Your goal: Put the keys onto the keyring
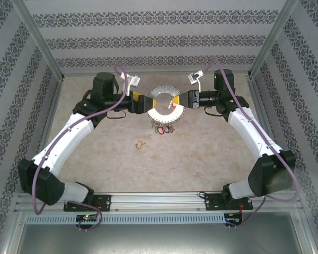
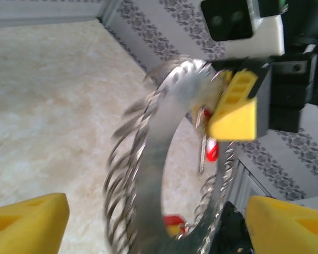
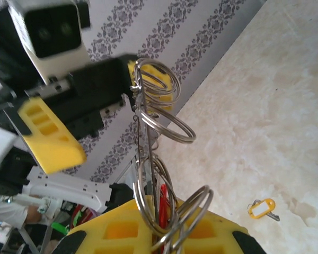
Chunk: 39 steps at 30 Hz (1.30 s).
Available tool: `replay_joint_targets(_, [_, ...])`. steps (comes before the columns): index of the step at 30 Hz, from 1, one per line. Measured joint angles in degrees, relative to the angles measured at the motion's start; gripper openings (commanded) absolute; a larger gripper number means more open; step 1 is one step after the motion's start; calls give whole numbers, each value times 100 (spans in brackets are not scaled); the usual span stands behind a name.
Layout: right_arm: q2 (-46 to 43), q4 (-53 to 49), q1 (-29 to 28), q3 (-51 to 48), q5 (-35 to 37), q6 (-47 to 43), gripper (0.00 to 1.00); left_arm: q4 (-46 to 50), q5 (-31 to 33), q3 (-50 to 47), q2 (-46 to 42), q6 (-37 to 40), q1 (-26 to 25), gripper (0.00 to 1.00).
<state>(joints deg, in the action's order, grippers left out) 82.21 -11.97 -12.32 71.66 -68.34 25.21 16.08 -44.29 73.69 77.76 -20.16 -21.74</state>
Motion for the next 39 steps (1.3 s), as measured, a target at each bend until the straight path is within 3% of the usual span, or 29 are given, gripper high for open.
replay_joint_targets(6, [7, 297, 9, 192, 13, 315, 0, -1294, 96, -894, -232, -938, 11, 92])
replay_joint_targets(10, [28, 437, 7, 264, 13, 461, 1, -2129, -31, -1027, -68, -1484, 11, 84])
replay_joint_targets(13, [59, 525, 4, 289, 15, 551, 3, -2610, -105, -1047, -20, -1786, 11, 68])
replay_joint_targets(16, [72, 584, -22, 289, 28, 629, 5, -3038, -199, -1047, -15, -2000, 11, 44])
replay_joint_targets(25, [22, 769, -63, 358, 50, 643, 16, -3668, -267, -1047, -11, -2240, 11, 5])
replay_joint_targets(26, [11, 776, -59, 358, 61, 632, 22, -3709, -282, -1047, -20, -2234, 11, 0])
replay_joint_targets(33, [-367, 802, -63, 184, 542, 400, 47, -3748, -348, -1047, -219, -1821, 11, 0])
replay_joint_targets(39, [-1388, 916, 98, -531, 1676, -63, 51, -3718, -328, -1093, -621, -1064, 9, 0])
